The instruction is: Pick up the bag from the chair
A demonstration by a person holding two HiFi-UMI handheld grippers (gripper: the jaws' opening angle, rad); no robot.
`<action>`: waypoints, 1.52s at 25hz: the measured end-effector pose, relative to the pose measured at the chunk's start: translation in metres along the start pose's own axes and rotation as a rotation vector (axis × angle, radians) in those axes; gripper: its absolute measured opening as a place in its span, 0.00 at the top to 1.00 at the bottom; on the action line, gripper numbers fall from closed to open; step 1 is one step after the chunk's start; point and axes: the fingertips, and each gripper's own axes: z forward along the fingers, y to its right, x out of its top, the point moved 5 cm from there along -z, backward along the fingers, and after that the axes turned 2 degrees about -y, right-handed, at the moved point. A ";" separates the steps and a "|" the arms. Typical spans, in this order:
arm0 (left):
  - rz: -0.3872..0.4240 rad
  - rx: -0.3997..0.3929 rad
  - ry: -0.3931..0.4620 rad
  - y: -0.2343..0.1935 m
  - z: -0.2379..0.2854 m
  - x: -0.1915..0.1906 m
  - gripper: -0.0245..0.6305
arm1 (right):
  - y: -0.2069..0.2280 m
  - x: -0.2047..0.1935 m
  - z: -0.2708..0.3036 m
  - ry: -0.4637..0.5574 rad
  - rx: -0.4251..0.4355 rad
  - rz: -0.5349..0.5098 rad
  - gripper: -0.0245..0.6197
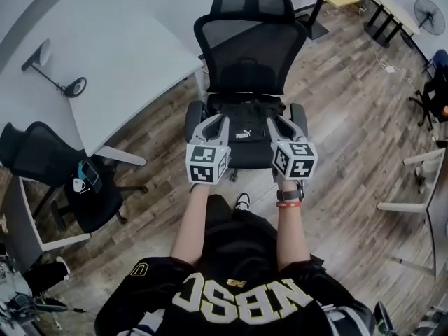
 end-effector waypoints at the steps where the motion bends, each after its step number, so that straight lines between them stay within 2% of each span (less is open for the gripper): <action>1: -0.007 0.008 -0.018 -0.003 0.006 -0.005 0.93 | 0.005 -0.003 0.009 -0.026 0.008 0.003 0.80; 8: -0.058 0.049 -0.151 -0.043 0.052 -0.044 0.93 | 0.023 -0.017 0.070 -0.161 0.020 0.034 0.72; 13: -0.086 0.039 -0.225 -0.086 0.101 -0.067 0.92 | 0.031 -0.030 0.132 -0.252 0.013 0.062 0.68; 14: -0.095 0.028 -0.244 -0.095 0.112 -0.071 0.88 | 0.031 -0.032 0.146 -0.280 0.019 0.068 0.65; 16: -0.115 -0.003 -0.298 -0.109 0.135 -0.081 0.68 | 0.031 -0.035 0.172 -0.340 0.027 0.068 0.58; 20: -0.152 -0.058 -0.401 -0.128 0.173 -0.101 0.60 | 0.042 -0.042 0.212 -0.393 -0.009 0.077 0.53; 23: -0.164 -0.077 -0.444 -0.137 0.191 -0.120 0.57 | 0.050 -0.068 0.233 -0.449 -0.026 0.069 0.50; 26: -0.189 -0.047 -0.455 -0.150 0.209 -0.142 0.47 | 0.059 -0.090 0.252 -0.484 -0.027 0.069 0.44; 30: -0.222 -0.027 -0.504 -0.159 0.225 -0.173 0.45 | 0.080 -0.117 0.271 -0.487 -0.025 0.108 0.40; 34: -0.243 0.011 -0.565 -0.168 0.243 -0.211 0.45 | 0.108 -0.152 0.290 -0.539 -0.035 0.104 0.40; 38: -0.281 0.069 -0.625 -0.176 0.262 -0.250 0.45 | 0.141 -0.194 0.312 -0.605 -0.001 0.120 0.40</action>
